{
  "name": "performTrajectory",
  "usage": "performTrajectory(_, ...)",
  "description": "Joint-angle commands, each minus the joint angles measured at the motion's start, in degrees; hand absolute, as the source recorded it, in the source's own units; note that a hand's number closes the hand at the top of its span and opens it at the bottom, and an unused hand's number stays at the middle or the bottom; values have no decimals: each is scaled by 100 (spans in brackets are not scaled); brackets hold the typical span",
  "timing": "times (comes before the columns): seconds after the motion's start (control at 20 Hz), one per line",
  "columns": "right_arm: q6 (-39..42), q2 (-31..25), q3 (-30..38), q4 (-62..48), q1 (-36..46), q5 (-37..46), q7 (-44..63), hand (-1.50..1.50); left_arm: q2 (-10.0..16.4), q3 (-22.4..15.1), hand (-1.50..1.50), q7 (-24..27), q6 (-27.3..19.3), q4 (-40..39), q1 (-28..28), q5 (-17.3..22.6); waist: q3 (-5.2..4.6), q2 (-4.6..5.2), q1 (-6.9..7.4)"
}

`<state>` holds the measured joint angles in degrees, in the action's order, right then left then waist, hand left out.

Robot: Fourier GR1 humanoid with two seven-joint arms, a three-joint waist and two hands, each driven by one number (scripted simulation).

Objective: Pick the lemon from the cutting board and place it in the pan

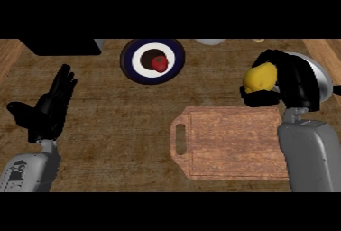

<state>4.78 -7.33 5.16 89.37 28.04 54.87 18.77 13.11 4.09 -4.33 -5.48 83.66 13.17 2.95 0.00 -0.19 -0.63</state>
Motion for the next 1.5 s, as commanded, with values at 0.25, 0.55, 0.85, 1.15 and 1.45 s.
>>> performTrajectory(0.25,-765,-1004,1660,-1842,634,-1000,-1154,150,-48,40,0,273,89,-247,123,-52,3,56,101)
performTrajectory(0.55,-1257,-2064,2171,-4032,1167,-951,-2347,150,-244,-260,0,-213,-119,325,145,-231,15,94,245)
performTrajectory(0.85,-2361,-2731,2377,-5530,1313,-462,-3039,150,-224,-226,0,147,80,-21,191,-174,28,193,408)
performTrajectory(1.15,-2743,-2991,2654,-6535,1636,-572,-3444,150,-270,-239,0,-17,12,-20,443,-195,47,254,531)
performTrajectory(1.45,-2283,-3035,2977,-7255,1675,-923,-3618,-150,-295,-297,0,151,162,-81,320,-147,54,307,618)
